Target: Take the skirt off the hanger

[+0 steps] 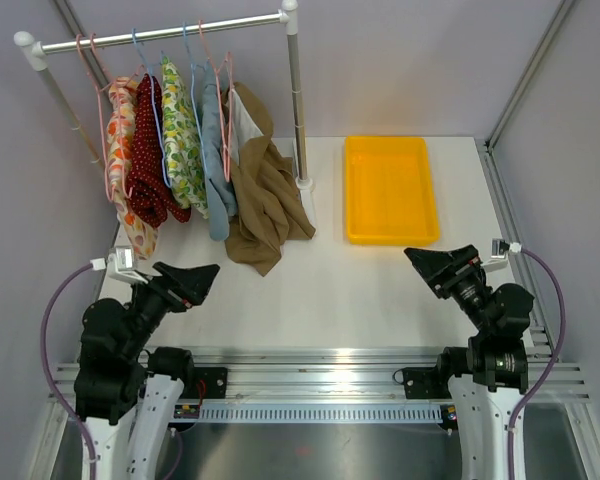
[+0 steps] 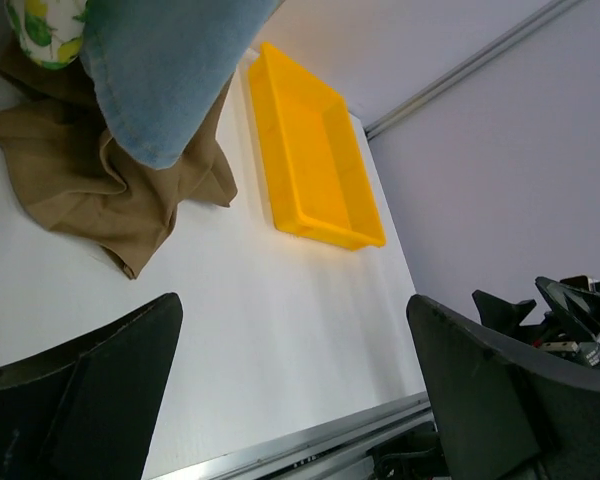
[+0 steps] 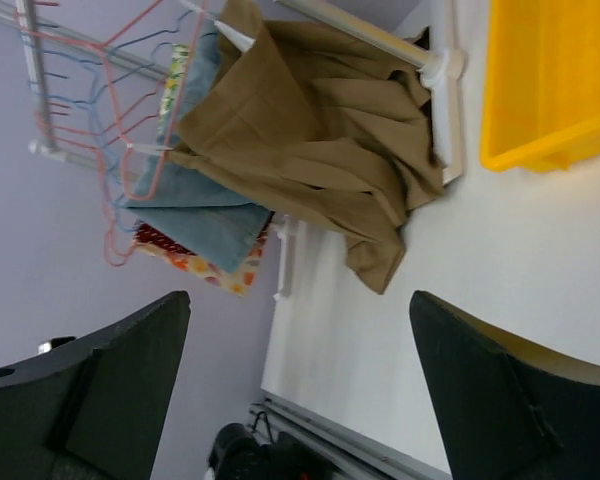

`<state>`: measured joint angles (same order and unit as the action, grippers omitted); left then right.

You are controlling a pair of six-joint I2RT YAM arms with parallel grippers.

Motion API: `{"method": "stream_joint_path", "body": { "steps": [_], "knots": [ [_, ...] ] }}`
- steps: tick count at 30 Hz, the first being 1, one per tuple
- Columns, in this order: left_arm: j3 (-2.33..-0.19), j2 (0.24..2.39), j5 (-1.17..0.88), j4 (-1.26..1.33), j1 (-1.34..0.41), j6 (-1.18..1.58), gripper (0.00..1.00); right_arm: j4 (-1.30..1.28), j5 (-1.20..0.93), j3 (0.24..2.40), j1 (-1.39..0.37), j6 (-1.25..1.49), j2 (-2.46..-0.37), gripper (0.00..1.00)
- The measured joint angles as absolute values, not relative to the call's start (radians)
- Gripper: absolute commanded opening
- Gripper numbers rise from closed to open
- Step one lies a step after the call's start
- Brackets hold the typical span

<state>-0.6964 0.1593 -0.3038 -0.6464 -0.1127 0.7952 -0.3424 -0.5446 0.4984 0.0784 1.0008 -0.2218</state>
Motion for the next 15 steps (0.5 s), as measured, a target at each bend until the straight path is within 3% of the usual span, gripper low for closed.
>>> {"method": "stream_joint_path", "body": {
  "steps": [6,15],
  "knots": [
    [-1.086,0.336,-0.247,-0.801,-0.113,0.649,0.94,-0.286,-0.585,0.462,0.078,1.099,-0.229,1.00],
    [-1.697,0.908,-0.204,-0.796,-0.123,0.493,0.97,-0.494,-0.514,0.778,0.078,0.844,-0.385,1.00]
  ]
}}
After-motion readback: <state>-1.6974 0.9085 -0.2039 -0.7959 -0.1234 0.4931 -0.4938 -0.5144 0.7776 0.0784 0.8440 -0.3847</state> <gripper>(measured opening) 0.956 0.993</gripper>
